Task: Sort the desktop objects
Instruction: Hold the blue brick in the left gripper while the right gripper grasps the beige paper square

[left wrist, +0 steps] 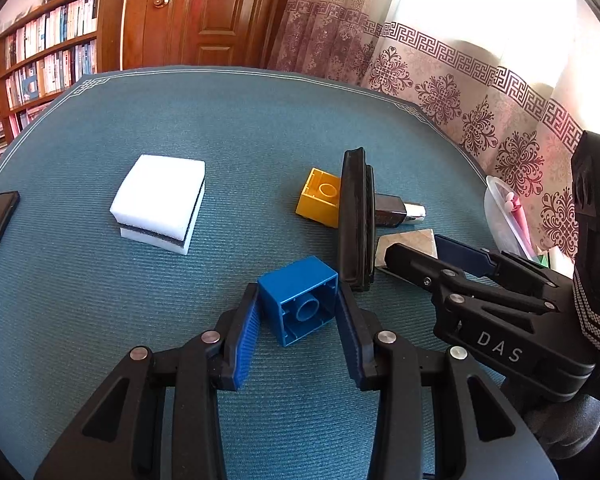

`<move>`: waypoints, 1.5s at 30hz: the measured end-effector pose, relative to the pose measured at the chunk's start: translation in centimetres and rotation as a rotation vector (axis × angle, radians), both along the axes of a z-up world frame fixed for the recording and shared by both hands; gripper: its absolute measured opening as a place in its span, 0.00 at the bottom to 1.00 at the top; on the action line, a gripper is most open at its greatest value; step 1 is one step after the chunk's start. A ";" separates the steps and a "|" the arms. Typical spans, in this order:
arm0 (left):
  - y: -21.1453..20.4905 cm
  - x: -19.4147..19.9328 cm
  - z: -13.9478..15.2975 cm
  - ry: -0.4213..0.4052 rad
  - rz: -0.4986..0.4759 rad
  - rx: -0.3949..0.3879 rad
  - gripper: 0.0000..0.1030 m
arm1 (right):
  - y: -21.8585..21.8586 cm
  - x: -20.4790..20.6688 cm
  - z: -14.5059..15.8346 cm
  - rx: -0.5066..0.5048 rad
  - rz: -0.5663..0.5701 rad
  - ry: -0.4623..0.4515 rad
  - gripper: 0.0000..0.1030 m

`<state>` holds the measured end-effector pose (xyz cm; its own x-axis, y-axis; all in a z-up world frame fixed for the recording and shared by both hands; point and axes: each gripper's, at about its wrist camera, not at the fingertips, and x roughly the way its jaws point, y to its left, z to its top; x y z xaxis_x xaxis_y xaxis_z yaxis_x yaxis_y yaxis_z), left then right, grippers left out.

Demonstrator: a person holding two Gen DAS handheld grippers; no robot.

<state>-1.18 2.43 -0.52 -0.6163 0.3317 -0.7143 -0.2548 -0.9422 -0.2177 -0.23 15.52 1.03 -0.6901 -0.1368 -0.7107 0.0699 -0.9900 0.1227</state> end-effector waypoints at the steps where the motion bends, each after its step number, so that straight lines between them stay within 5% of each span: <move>1: 0.0 0.0 0.0 0.000 0.000 0.001 0.39 | 0.0 0.1 0.0 -0.002 -0.003 0.002 0.51; 17: 0.0 0.3 0.3 0.025 -0.013 0.009 0.39 | 1.6 3.8 1.4 -0.105 -0.068 0.026 0.48; 29: 0.7 0.4 0.1 0.019 -0.023 -0.032 0.39 | 1.2 4.8 0.3 -0.100 -0.078 -0.006 0.48; 45: 0.0 0.2 0.3 0.021 0.013 0.013 0.38 | -0.3 5.1 -0.1 0.000 -0.066 -0.004 0.49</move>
<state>-0.95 2.39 -0.18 -0.6358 0.3325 -0.6965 -0.2470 -0.9426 -0.2246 4.89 15.25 0.94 -0.6949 -0.0910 -0.7133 0.0043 -0.9925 0.1224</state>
